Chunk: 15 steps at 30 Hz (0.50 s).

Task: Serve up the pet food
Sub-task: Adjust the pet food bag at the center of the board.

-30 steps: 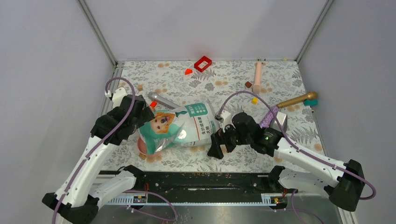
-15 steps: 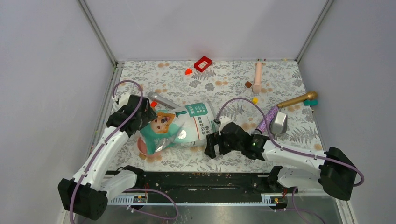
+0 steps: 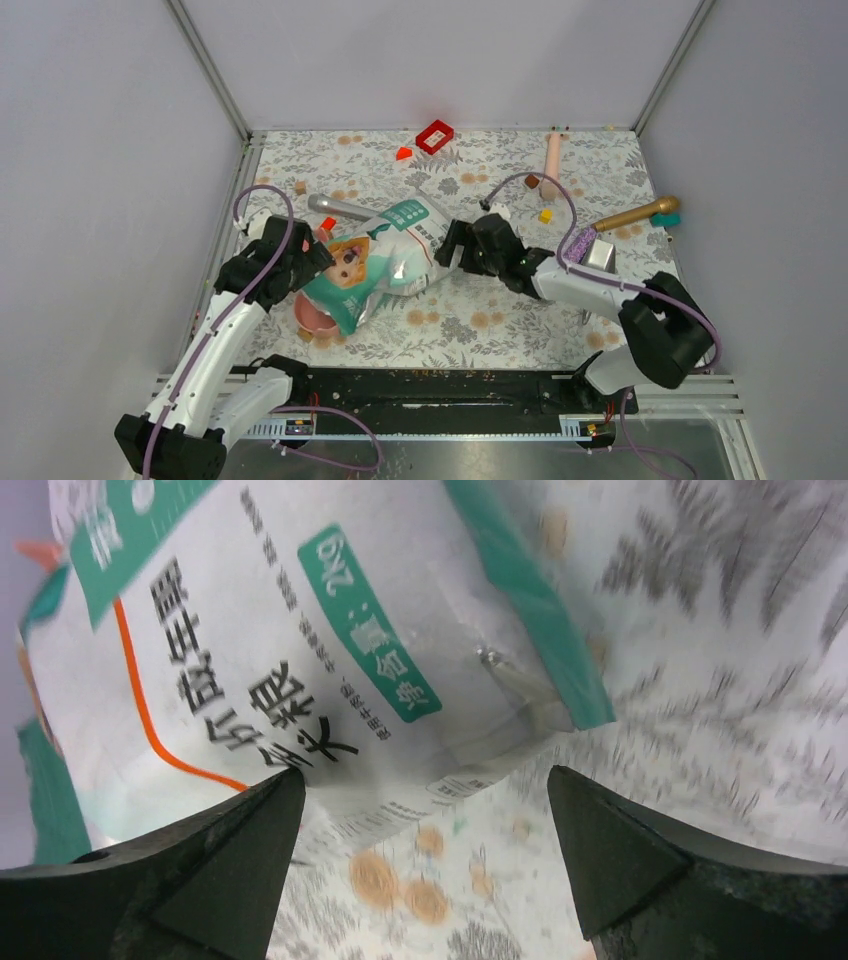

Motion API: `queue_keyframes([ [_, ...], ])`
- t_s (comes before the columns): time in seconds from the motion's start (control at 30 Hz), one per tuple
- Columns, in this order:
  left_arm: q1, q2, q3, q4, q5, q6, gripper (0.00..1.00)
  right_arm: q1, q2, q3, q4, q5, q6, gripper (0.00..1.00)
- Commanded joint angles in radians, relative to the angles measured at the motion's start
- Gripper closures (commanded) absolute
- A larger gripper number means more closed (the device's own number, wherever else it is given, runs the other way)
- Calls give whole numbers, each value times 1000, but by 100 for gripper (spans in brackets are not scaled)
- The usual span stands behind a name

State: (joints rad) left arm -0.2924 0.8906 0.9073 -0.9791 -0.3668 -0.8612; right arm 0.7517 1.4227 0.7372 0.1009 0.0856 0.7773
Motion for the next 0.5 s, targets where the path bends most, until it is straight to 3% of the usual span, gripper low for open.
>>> queue_keyframes([
  [0.0, 5, -35, -21, 26, 158, 34, 1, -112, 99, 182, 92, 95, -56, 0],
  [0.17, 4, -109, -44, 29, 270, 67, 2, -257, 248, 373, 45, -20, -71, 1],
  [0.3, 3, -158, -64, 30, 327, 81, 1, -304, 351, 523, 16, -149, -158, 0],
  [0.47, 4, -207, -103, 7, 280, 56, 1, -305, 201, 481, -18, -174, -390, 0],
])
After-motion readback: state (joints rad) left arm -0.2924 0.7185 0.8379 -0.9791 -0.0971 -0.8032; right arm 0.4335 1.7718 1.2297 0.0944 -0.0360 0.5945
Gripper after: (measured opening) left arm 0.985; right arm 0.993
